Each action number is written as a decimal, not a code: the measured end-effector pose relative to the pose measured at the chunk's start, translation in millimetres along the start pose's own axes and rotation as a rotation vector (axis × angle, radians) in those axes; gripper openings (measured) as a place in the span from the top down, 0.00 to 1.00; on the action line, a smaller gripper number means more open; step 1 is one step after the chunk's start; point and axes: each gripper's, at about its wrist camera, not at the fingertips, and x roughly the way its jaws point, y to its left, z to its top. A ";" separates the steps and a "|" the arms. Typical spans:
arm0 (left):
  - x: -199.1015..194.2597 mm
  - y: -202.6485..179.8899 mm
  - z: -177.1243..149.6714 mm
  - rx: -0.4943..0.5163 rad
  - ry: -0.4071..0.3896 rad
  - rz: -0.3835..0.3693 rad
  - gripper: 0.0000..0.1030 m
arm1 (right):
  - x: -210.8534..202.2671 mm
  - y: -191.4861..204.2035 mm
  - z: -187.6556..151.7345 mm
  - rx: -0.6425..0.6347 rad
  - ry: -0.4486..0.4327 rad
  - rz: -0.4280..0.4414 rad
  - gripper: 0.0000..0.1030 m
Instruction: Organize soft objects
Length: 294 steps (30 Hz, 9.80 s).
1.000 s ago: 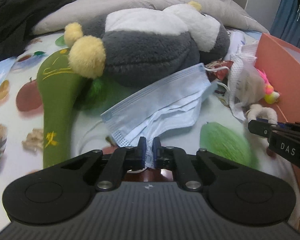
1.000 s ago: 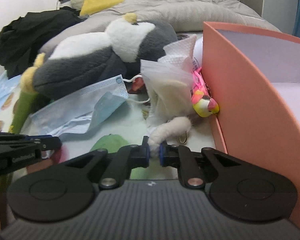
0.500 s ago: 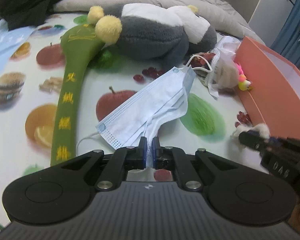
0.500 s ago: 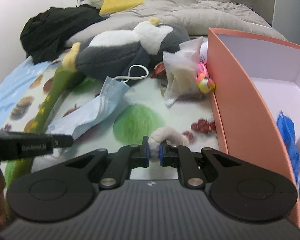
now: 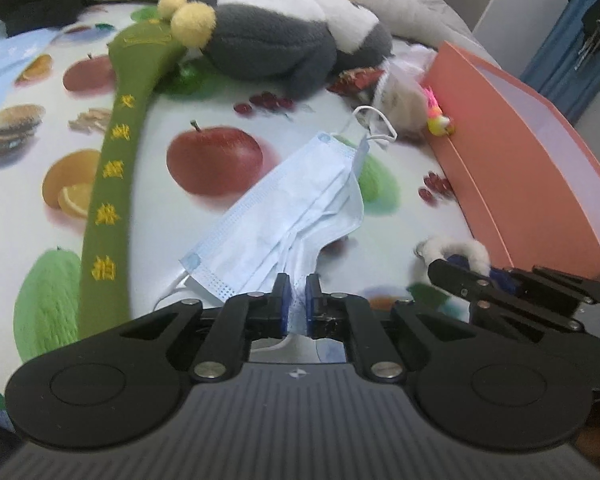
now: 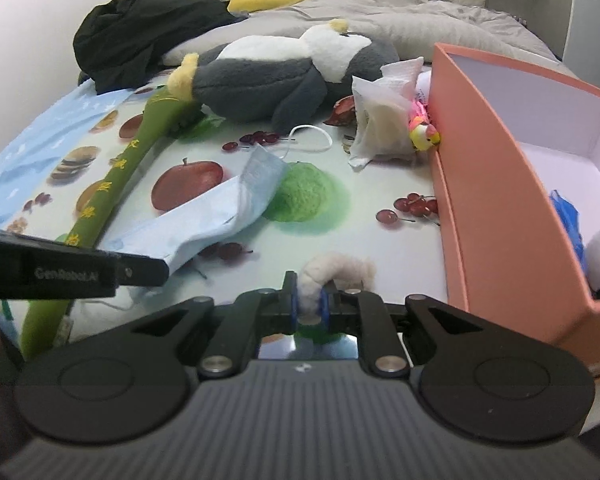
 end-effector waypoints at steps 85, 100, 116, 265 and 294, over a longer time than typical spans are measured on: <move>-80.5 -77.9 70.3 0.064 -0.191 -0.036 0.95 | -92.3 -42.9 66.9 0.070 -0.197 0.076 0.86; -31.8 -85.9 68.7 0.062 -0.077 -0.033 0.92 | -101.9 -80.7 79.6 0.105 -0.209 0.069 0.86; 45.0 -60.3 -0.7 0.218 0.000 0.003 0.52 | -88.0 -49.3 25.9 0.134 -0.142 0.115 0.86; 166.9 -26.2 163.8 -0.100 -0.201 -0.539 0.63 | 117.1 -22.3 122.3 -1.211 0.433 -0.124 0.63; 48.2 -19.3 128.3 -0.092 -0.228 -0.347 0.94 | 21.5 1.8 114.7 -1.041 0.221 -0.094 0.77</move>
